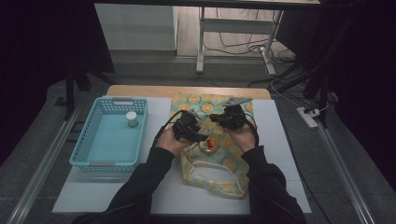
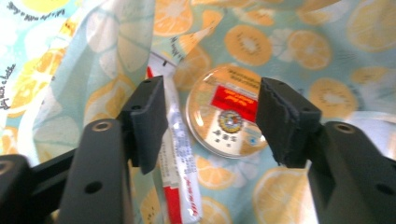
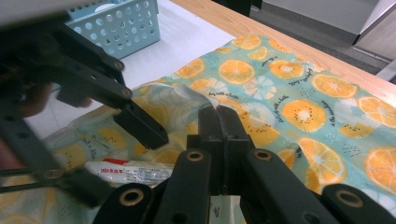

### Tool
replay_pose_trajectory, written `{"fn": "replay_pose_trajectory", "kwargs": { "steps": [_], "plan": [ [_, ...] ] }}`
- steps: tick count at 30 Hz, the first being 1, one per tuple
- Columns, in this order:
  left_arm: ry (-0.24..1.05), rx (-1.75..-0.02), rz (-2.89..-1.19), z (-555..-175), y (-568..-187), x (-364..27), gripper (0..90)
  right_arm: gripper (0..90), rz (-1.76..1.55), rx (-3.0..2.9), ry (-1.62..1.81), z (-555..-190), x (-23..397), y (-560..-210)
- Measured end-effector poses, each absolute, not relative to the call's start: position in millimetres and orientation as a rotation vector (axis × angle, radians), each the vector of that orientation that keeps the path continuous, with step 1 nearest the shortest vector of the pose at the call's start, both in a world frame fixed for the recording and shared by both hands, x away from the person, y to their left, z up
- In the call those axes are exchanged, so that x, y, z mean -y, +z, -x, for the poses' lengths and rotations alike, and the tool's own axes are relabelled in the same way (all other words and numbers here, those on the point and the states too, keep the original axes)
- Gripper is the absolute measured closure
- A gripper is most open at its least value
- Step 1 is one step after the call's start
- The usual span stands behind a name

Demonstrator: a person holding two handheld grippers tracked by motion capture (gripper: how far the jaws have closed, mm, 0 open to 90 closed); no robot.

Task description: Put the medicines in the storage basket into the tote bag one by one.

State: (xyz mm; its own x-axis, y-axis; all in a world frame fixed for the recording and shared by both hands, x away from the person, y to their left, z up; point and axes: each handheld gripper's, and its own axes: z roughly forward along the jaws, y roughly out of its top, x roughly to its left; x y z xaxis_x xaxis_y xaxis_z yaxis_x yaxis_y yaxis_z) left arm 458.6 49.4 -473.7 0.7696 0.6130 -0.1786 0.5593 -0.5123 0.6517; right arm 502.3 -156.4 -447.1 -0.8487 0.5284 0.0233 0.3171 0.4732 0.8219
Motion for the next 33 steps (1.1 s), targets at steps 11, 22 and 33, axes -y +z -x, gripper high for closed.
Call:
{"fn": "replay_pose_trajectory", "kwargs": {
  "steps": [11, 22, 33],
  "plan": [
    [0.076, -0.877, -2.164, -446, -452, -74, 20.6, 90.0, -0.725, -2.489, 1.308, -502, 156, -447],
    [0.125, -0.861, -2.13, -437, -442, -105, 3.2, 90.0, -0.726, -2.49, 1.306, -502, 156, -448],
    [0.141, -0.918, -2.071, -433, -436, -153, 1.1, 90.0, -0.726, -2.491, 1.304, -502, 156, -448]
  ]
}}
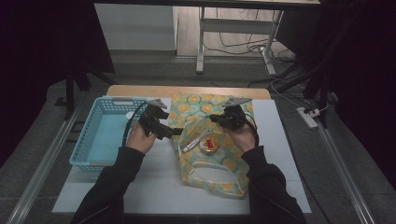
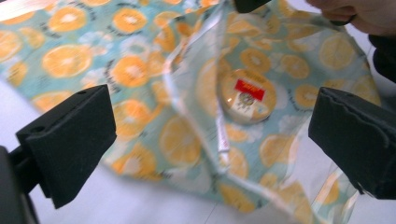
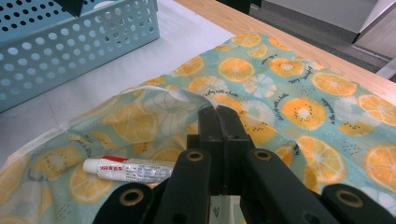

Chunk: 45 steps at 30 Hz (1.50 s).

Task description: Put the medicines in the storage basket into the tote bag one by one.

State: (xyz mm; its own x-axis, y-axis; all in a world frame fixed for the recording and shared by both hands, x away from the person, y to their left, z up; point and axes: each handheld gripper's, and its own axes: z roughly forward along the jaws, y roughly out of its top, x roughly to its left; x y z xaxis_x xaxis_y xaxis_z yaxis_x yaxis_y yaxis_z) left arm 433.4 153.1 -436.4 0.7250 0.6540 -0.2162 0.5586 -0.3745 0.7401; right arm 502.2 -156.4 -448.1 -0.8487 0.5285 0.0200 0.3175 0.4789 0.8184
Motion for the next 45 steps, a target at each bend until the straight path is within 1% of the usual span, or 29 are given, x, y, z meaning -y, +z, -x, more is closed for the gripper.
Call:
{"fn": "replay_pose_trajectory", "kwargs": {
  "steps": [3, 6, 10, 21, 32, 36, 40, 45],
  "plan": [
    [0.125, -0.926, -2.051, -434, -437, -167, 1.2, 90.0, -0.726, -2.493, 1.303, -502, 156, -448],
    [0.143, -0.942, -2.042, -434, -437, -180, 1.0, 90.0, -0.727, -2.493, 1.304, -502, 156, -449],
    [0.211, -0.98, -2.051, -432, -437, -197, 0.4, 90.0, -0.729, -2.494, 1.301, -503, 157, -449],
    [0.306, -1.107, -2.012, -431, -445, -245, 0.0, 90.0, -0.73, -2.494, 1.299, -503, 157, -449],
    [0.374, -1.247, -2.03, -440, -457, -268, 0.0, 90.0, -0.733, -2.492, 1.298, -503, 158, -449],
    [0.405, -1.303, -2.046, -445, -461, -274, 1.6, 90.0, -0.732, -2.493, 1.297, -503, 158, -449],
    [0.385, -1.324, -2.026, -452, -469, -280, 1.4, 90.0, -0.728, -2.495, 1.297, -503, 157, -449],
    [0.379, -1.352, -2.063, -463, -481, -283, 0.0, 90.0, -0.729, -2.494, 1.299, -503, 158, -448]
  ]
}}
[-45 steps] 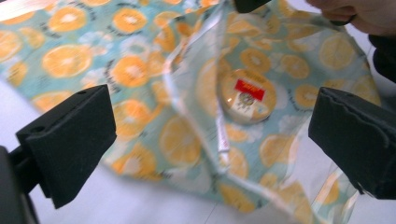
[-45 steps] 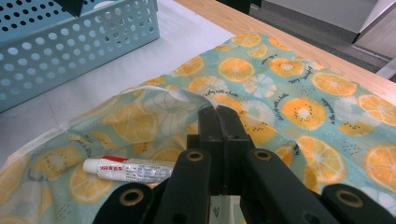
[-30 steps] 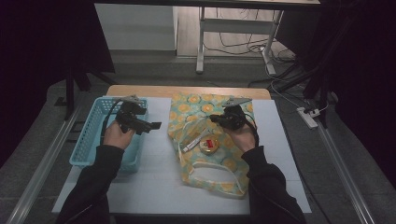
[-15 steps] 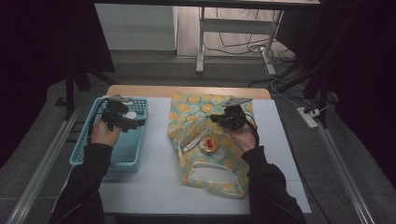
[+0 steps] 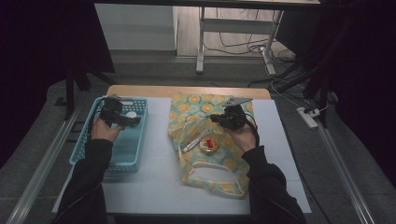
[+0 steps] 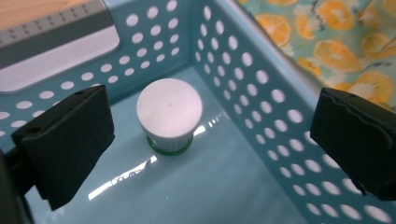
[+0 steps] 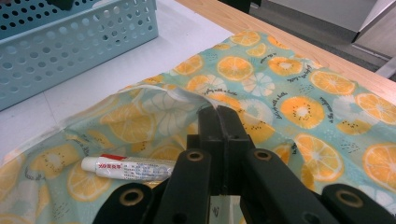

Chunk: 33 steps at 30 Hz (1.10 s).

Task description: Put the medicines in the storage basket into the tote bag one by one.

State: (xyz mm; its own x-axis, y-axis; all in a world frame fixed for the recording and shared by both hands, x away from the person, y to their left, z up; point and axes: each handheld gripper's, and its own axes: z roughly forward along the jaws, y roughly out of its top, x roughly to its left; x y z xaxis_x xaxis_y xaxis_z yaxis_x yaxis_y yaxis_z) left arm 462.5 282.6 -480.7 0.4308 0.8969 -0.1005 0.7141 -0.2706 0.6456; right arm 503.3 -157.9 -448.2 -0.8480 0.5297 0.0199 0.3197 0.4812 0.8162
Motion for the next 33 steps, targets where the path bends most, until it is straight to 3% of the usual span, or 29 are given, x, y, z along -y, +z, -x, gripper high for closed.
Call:
{"fn": "replay_pose_trajectory", "kwargs": {
  "steps": [12, 27, 33],
  "plan": [
    [0.342, -1.396, -2.146, -482, -493, -280, 2.9, 90.0, -0.723, -2.495, 1.301, -503, 158, -447],
    [0.359, -1.41, -2.219, -486, -493, -278, 45.3, 90.0, -0.722, -2.492, 1.306, -503, 159, -447],
    [0.335, -1.414, -2.203, -486, -494, -279, 49.5, 90.0, -0.722, -2.491, 1.306, -503, 159, -446]
  ]
}}
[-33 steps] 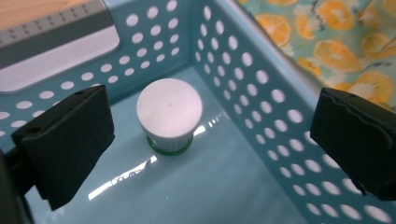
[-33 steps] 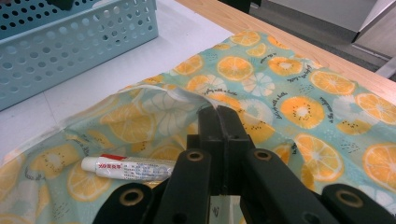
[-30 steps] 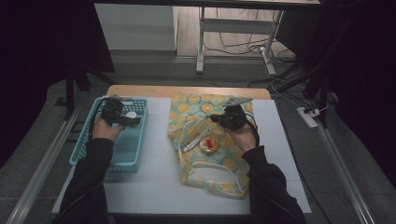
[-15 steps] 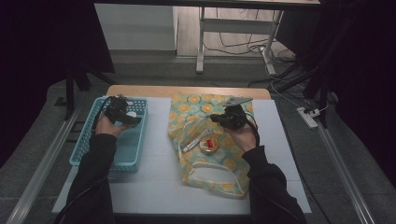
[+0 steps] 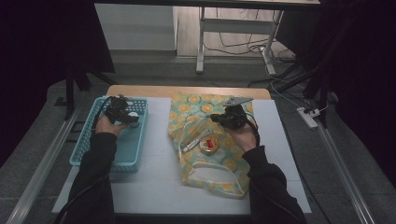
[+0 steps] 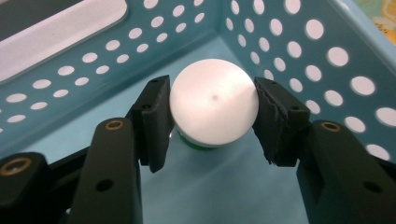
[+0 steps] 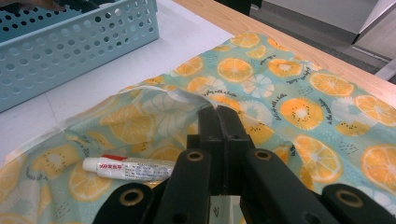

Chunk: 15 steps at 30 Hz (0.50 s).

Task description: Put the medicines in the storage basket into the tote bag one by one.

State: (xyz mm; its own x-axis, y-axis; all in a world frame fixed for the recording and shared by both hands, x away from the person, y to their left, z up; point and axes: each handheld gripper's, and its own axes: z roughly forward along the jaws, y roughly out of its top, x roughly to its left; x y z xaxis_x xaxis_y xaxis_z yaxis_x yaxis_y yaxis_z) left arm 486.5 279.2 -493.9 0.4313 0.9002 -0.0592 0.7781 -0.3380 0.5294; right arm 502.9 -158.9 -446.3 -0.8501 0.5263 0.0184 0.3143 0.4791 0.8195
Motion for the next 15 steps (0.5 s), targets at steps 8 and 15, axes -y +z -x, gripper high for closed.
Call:
{"fn": "replay_pose_trajectory", "kwargs": {
  "steps": [8, 15],
  "plan": [
    [0.341, -1.44, -2.198, -484, -489, -279, 50.3, 90.0, -0.724, -2.489, 1.308, -503, 159, -446],
    [0.337, -1.419, -2.159, -478, -473, -282, 50.4, 90.0, -0.724, -2.485, 1.31, -503, 159, -445]
  ]
}}
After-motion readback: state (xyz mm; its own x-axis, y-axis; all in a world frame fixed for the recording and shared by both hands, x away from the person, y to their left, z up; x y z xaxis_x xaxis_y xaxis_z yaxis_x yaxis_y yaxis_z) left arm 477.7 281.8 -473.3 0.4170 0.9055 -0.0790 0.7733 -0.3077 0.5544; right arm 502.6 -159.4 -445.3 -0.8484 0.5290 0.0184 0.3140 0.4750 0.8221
